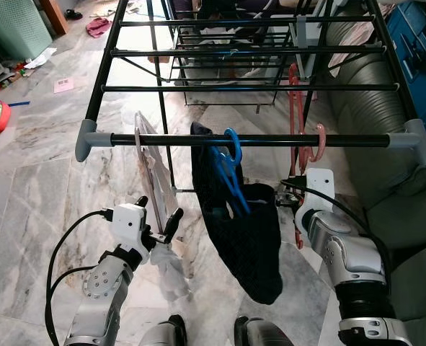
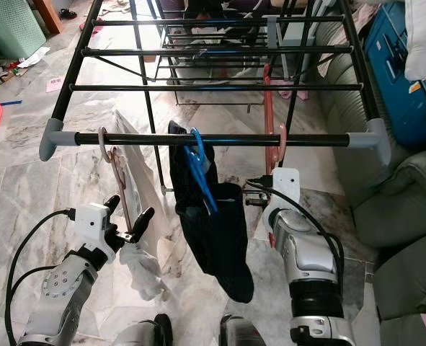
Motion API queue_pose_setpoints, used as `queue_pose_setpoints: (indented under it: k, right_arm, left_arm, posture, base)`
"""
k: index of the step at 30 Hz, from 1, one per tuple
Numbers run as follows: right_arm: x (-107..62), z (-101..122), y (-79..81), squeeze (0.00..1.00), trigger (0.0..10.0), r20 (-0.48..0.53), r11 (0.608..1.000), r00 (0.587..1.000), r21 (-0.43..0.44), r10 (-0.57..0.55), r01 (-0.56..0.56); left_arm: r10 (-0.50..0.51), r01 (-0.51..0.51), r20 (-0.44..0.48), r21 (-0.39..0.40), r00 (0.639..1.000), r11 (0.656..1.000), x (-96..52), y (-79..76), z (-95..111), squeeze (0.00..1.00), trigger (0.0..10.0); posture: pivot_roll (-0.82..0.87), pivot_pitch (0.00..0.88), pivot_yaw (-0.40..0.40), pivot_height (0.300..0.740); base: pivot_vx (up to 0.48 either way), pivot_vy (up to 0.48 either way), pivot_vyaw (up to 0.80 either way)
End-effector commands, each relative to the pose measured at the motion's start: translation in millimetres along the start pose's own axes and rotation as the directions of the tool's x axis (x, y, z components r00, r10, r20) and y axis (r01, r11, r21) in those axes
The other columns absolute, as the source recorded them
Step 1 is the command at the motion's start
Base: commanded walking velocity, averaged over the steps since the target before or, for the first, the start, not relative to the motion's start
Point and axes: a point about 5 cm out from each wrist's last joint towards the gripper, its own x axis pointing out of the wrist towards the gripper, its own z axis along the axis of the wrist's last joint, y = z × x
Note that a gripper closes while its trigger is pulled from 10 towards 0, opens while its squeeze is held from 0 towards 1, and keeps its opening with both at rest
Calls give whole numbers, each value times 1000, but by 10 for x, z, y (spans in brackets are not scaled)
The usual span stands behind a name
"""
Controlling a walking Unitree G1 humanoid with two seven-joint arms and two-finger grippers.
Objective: Hang hanger
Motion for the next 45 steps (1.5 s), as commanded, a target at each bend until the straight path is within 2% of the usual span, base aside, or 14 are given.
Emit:
queue_pose_setpoints:
  k: [1, 4, 5, 6, 7, 15, 16, 17, 18, 21, 38, 40, 41, 45]
  right_arm:
    - [-21, -29, -18, 1000, 10000, 9, 1000, 1000, -3, -14, 14]
    - [-40, -7, -65, 1000, 10000, 37, 999, 998, -28, -41, 43]
    - [-39, -13, -66, 831, 10000, 36, 999, 999, -28, -40, 41]
    - [-36, -28, -66, 0, 4941, 35, 998, 999, -44, -42, 43]
    - [-37, -34, -61, 0, 0, 39, 998, 998, -46, -41, 43]
    - [-30, -24, -47, 0, 0, 55, 996, 997, -66, -48, 52]
    - [-30, -26, -47, 0, 10000, 56, 995, 997, -86, -49, 54]
    - [-33, -23, -46, 824, 10000, 64, 993, 996, -104, -54, 60]
    - [-40, -15, -45, 1000, 10000, 81, 987, 995, -144, -60, 71]
    - [-70, -52, -63, 1000, 10000, 113, 963, 989, -241, -97, 122]
    - [-248, -116, -193, 965, 10000, 208, 953, 957, -186, -200, 239]
    - [-260, -123, -189, 765, 10000, 215, 948, 955, -197, -206, 249]
    - [-268, -137, -182, 0, 10000, 216, 946, 954, -200, -209, 253]
    - [-275, -165, -172, 0, 10000, 212, 943, 954, -211, -211, 256]
  left_arm:
    - [-5, 5, -36, 7, 999, 1000, -31, 17, -57, 0, 10000]
    - [-8, 9, -36, 8, 999, 1000, -21, 15, -56, 0, 10000]
    - [-9, 9, -36, 8, 999, 1000, -18, 15, -56, 0, 10000]
    - [-10, 10, -36, 7, 999, 1000, -13, 12, -57, 0, 10000]
    - [-10, 11, -36, 7, 999, 1000, -11, 11, -57, 0, 10000]
    - [-6, 6, -38, 7, 999, 1000, -8, 19, -67, 0, 10000]
    - [-5, 6, -37, 7, 999, 1000, -8, 19, -67, 0, 10000]
    - [-5, 5, -37, 7, 999, 1000, -7, 21, -67, 0, 10000]
    - [-4, 5, -37, 7, 999, 1000, -5, 23, -67, 0, 10000]
    - [-5, 5, -37, 6, 999, 1000, 4, 24, -69, 0, 10000]
    - [-10, 11, -41, 6, 999, 1000, 23, 35, -77, 0, 10000]
    - [-11, 11, -41, 7, 999, 1000, 26, 35, -76, 0, 10000]
    - [-10, 11, -40, 8, 999, 1000, 31, 37, -75, 0, 10000]
    - [-10, 10, -39, 9, 999, 1000, 38, 38, -74, 0, 10000]
  posture:
    - [-94, 222, 55, 740]
    - [-97, 222, 56, 740]
    - [-98, 221, 58, 740]
    - [-98, 220, 59, 740]
    - [-98, 219, 59, 740]
    - [-94, 215, 57, 740]
    - [-93, 214, 58, 740]
    - [-93, 213, 59, 740]
    - [-93, 212, 60, 740]
    - [-94, 211, 61, 740]
    - [-101, 204, 66, 740]
    - [-101, 204, 65, 740]
    - [-102, 202, 65, 740]
    - [-102, 200, 65, 740]
  base:
    - [0, 0, 0]
    - [0, 0, 0]
    - [0, 0, 0]
    - [0, 0, 0]
    - [0, 0, 0]
    - [0, 0, 0]
    - [0, 0, 0]
    - [0, 0, 0]
    - [0, 0, 0]
    - [0, 0, 0]
    - [0, 0, 0]
    - [0, 0, 0]
    - [0, 0, 0]
    - [0, 0, 0]
